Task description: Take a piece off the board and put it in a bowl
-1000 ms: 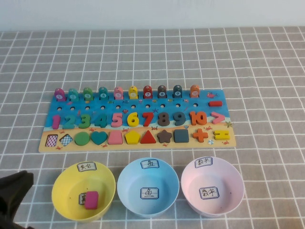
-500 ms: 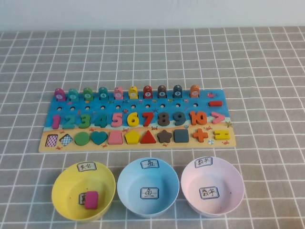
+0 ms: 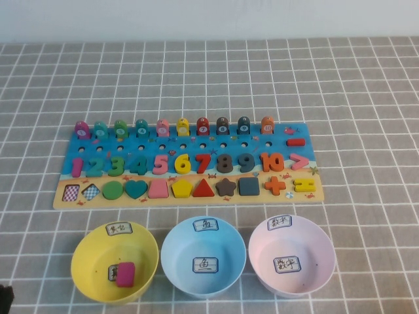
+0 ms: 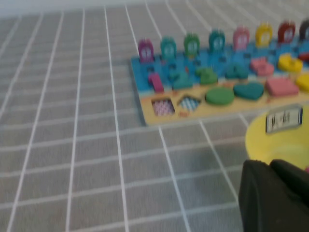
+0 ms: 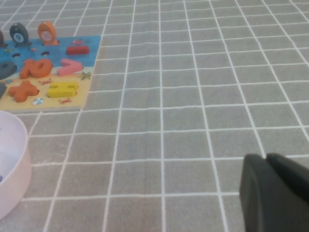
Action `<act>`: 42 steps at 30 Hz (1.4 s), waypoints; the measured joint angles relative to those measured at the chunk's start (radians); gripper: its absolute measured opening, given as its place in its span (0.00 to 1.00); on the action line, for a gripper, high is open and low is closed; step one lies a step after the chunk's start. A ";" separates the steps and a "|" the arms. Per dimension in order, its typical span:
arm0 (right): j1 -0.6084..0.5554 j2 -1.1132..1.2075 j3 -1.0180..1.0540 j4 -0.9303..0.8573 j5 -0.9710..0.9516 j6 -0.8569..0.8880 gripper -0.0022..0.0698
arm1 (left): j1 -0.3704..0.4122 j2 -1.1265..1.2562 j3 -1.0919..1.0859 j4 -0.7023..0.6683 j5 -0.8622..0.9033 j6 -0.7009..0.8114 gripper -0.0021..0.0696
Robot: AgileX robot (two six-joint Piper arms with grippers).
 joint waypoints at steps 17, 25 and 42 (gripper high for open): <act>0.000 0.000 0.000 0.000 0.000 0.000 0.00 | 0.000 0.000 0.000 0.012 0.066 -0.001 0.02; 0.000 0.000 0.000 0.000 0.000 0.000 0.00 | 0.000 0.000 0.000 0.012 0.066 -0.001 0.02; 0.000 0.000 0.000 0.000 0.000 0.000 0.00 | 0.000 0.000 0.000 0.012 0.066 -0.001 0.02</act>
